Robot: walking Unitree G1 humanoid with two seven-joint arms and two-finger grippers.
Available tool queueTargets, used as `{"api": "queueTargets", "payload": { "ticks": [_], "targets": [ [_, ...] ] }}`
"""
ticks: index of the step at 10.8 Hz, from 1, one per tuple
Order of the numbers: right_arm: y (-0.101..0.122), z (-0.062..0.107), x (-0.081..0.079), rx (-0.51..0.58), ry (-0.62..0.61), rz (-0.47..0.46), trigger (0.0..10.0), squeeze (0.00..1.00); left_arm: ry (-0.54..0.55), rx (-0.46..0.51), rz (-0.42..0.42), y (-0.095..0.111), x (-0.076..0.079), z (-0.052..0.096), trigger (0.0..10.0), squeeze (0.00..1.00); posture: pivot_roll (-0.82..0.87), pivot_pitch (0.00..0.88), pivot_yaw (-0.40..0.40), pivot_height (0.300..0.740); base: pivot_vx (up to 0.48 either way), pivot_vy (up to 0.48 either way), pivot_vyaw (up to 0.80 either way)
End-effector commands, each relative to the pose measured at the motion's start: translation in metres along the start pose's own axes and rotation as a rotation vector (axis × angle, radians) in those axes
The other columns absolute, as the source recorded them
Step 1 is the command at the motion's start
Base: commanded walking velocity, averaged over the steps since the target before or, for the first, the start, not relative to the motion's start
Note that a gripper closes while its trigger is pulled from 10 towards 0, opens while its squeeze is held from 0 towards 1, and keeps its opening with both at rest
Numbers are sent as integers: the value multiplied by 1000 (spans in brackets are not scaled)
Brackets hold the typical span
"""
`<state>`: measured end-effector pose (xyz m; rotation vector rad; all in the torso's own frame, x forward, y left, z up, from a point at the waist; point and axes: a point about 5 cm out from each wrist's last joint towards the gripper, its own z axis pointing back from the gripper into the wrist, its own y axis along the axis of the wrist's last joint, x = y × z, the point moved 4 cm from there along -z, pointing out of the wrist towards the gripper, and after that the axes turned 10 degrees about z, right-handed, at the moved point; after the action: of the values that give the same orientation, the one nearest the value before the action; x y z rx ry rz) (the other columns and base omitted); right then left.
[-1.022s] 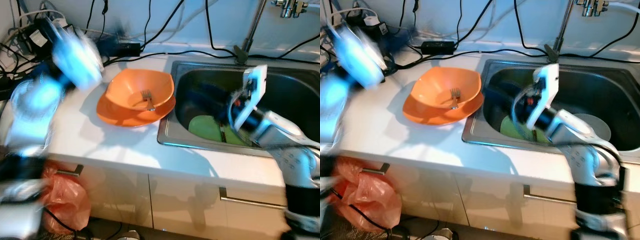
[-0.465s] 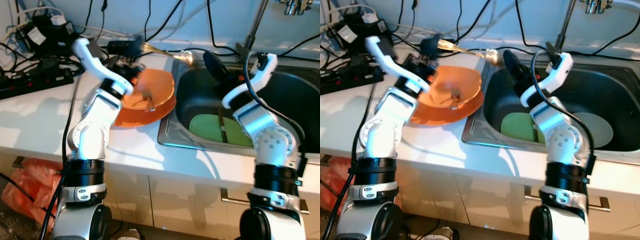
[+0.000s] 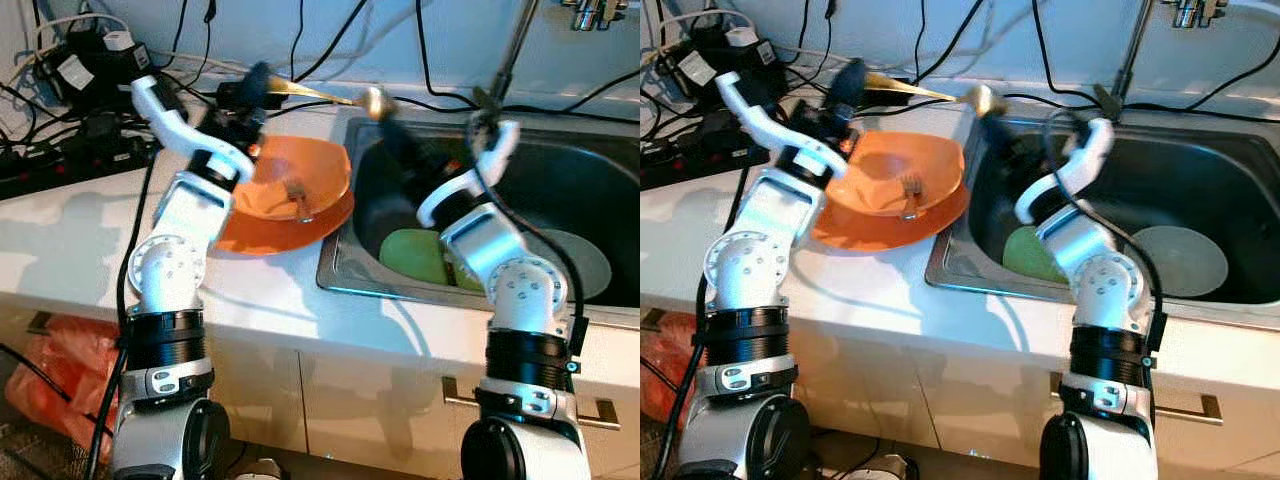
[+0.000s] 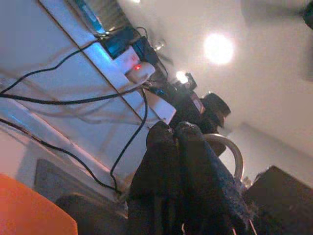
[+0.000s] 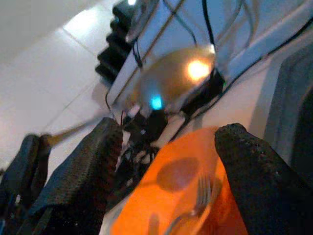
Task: Kitchen organization
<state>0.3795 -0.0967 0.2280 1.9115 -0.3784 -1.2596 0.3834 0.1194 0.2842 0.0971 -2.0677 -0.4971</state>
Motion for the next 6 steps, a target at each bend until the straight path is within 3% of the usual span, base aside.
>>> {"api": "queueTargets", "payload": {
  "ticks": [1, 2, 4, 5, 6],
  "targets": [
    [-3, 1, -8, -22, 37, 0, 10000, 380, -4, -3, 22, -2, 4, -1, 0, 0, 186, 34, 53, 740, 0, 0, 0],
    [-3, 1, -11, -29, 56, -4, 10000, 1000, 1, -5, 26, -3, 3, 0, 0, 0, 184, 36, 53, 740, 0, 0, 0],
    [-2, 0, -17, -17, 75, -29, 10000, 1000, 18, -17, 86, -8, 2, 1, 0, 0, 186, 39, 58, 740, 0, 0, 0],
    [-1, 0, -18, -2, 77, -50, 10000, 933, 20, -24, 114, -11, 3, 0, 0, 0, 186, 40, 57, 740, 0, 0, 0],
    [4, -3, -20, 41, 89, -108, 10000, 0, 27, -52, 167, -21, 2, 1, 0, 0, 187, 42, 57, 740, 0, 0, 0]
  ]
}}
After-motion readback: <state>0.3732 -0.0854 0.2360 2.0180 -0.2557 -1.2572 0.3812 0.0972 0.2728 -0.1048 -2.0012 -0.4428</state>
